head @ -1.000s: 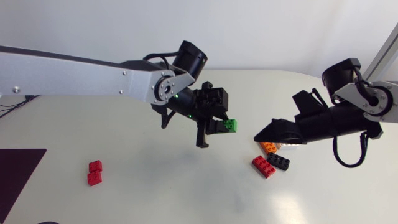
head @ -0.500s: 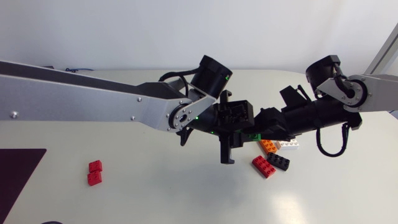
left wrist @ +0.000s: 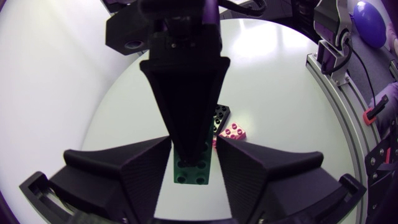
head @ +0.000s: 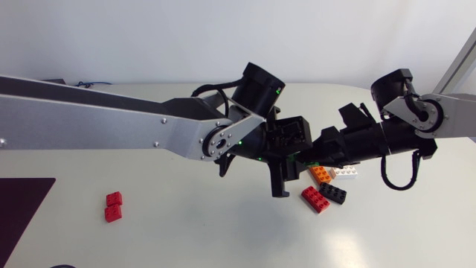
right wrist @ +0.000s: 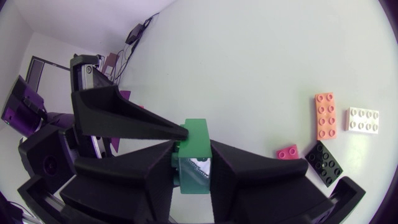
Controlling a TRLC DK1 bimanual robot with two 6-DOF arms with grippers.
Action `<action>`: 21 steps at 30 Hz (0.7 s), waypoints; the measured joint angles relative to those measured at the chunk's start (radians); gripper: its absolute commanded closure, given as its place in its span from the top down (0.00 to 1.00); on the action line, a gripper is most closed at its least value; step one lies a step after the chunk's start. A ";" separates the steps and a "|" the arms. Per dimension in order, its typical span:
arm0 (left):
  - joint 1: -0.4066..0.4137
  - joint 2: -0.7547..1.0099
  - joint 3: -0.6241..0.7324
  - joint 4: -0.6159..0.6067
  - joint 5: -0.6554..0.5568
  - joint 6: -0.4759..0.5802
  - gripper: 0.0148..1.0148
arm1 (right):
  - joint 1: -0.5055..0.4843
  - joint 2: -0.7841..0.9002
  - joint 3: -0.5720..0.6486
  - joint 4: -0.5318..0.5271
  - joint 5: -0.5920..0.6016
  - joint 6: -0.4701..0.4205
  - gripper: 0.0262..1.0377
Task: Sort duplo bricks by size, large to the right and small to the left
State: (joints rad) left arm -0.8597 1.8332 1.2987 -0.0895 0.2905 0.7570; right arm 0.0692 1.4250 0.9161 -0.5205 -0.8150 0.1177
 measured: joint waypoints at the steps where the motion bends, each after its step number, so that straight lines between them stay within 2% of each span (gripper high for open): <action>1: 0.000 -0.006 0.000 0.000 0.000 -0.006 0.97 | -0.008 -0.009 -0.008 -0.001 0.003 -0.002 0.15; 4: 0.002 -0.030 0.000 0.000 -0.007 -0.018 0.97 | -0.057 -0.031 -0.024 -0.024 0.003 -0.027 0.15; 9: 0.018 -0.077 -0.009 -0.011 -0.020 -0.018 0.97 | -0.231 -0.027 -0.024 -0.068 0.024 -0.142 0.16; 14: 0.047 -0.122 -0.064 -0.039 -0.061 -0.019 0.97 | -0.369 -0.003 -0.028 -0.048 0.180 -0.265 0.16; 21: 0.121 -0.167 -0.115 -0.166 -0.067 -0.018 0.97 | -0.424 0.022 -0.044 -0.045 0.350 -0.367 0.18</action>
State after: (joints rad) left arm -0.7383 1.6657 1.1835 -0.2550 0.2234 0.7395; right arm -0.3550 1.4467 0.8722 -0.5659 -0.4652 -0.2497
